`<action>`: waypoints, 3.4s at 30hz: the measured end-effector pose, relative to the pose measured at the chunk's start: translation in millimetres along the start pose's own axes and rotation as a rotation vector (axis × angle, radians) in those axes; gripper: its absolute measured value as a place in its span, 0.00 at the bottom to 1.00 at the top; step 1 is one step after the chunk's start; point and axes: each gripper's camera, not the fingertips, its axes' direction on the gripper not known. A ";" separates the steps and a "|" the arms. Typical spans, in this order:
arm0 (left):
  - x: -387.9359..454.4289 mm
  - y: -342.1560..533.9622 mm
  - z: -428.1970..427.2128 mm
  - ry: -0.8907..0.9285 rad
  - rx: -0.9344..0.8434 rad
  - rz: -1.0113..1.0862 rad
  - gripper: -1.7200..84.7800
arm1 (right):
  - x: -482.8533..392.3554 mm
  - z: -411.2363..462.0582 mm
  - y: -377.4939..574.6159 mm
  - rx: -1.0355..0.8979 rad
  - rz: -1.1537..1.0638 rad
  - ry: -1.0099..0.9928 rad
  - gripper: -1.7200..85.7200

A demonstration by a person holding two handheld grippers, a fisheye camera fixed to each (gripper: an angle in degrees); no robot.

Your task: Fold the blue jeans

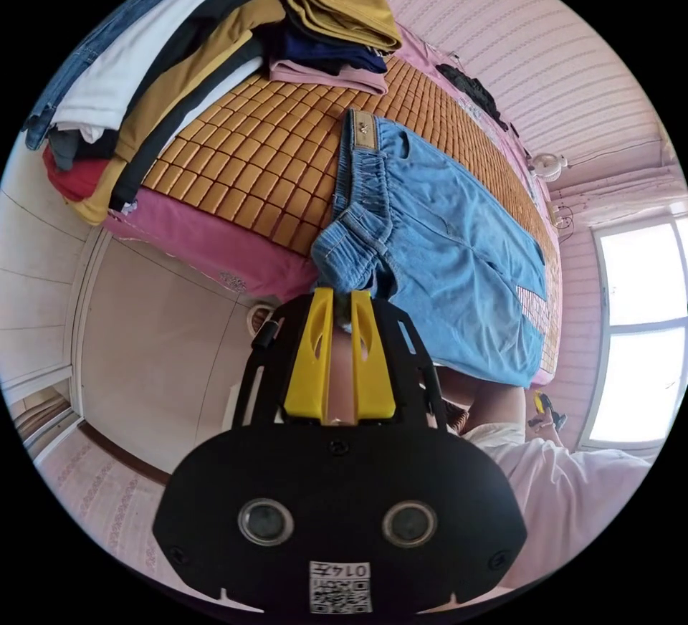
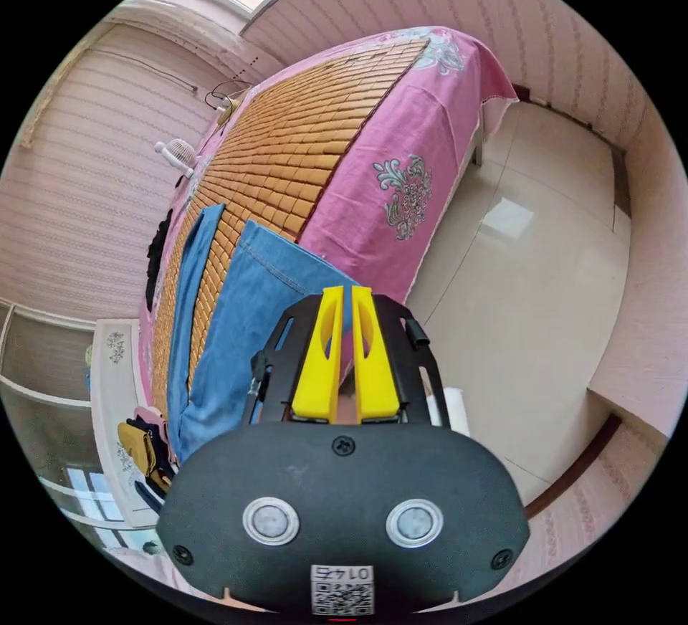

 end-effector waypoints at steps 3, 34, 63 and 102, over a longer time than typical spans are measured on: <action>-1.9 -1.3 6.8 0.002 -0.028 -0.021 0.08 | -49.9 1.2 -15.9 0.050 -0.159 0.046 0.08; 75.8 -57.9 -11.5 -0.220 0.211 0.045 0.02 | -426.0 171.6 -11.4 -0.111 -0.861 0.209 0.02; 136.5 -245.0 147.8 -0.392 0.020 0.232 0.01 | -558.1 301.7 -119.7 -0.083 -0.833 0.257 0.02; -127.6 14.2 -7.5 0.230 0.215 -0.196 0.04 | 4.0 80.8 71.0 -0.139 0.142 -0.175 0.22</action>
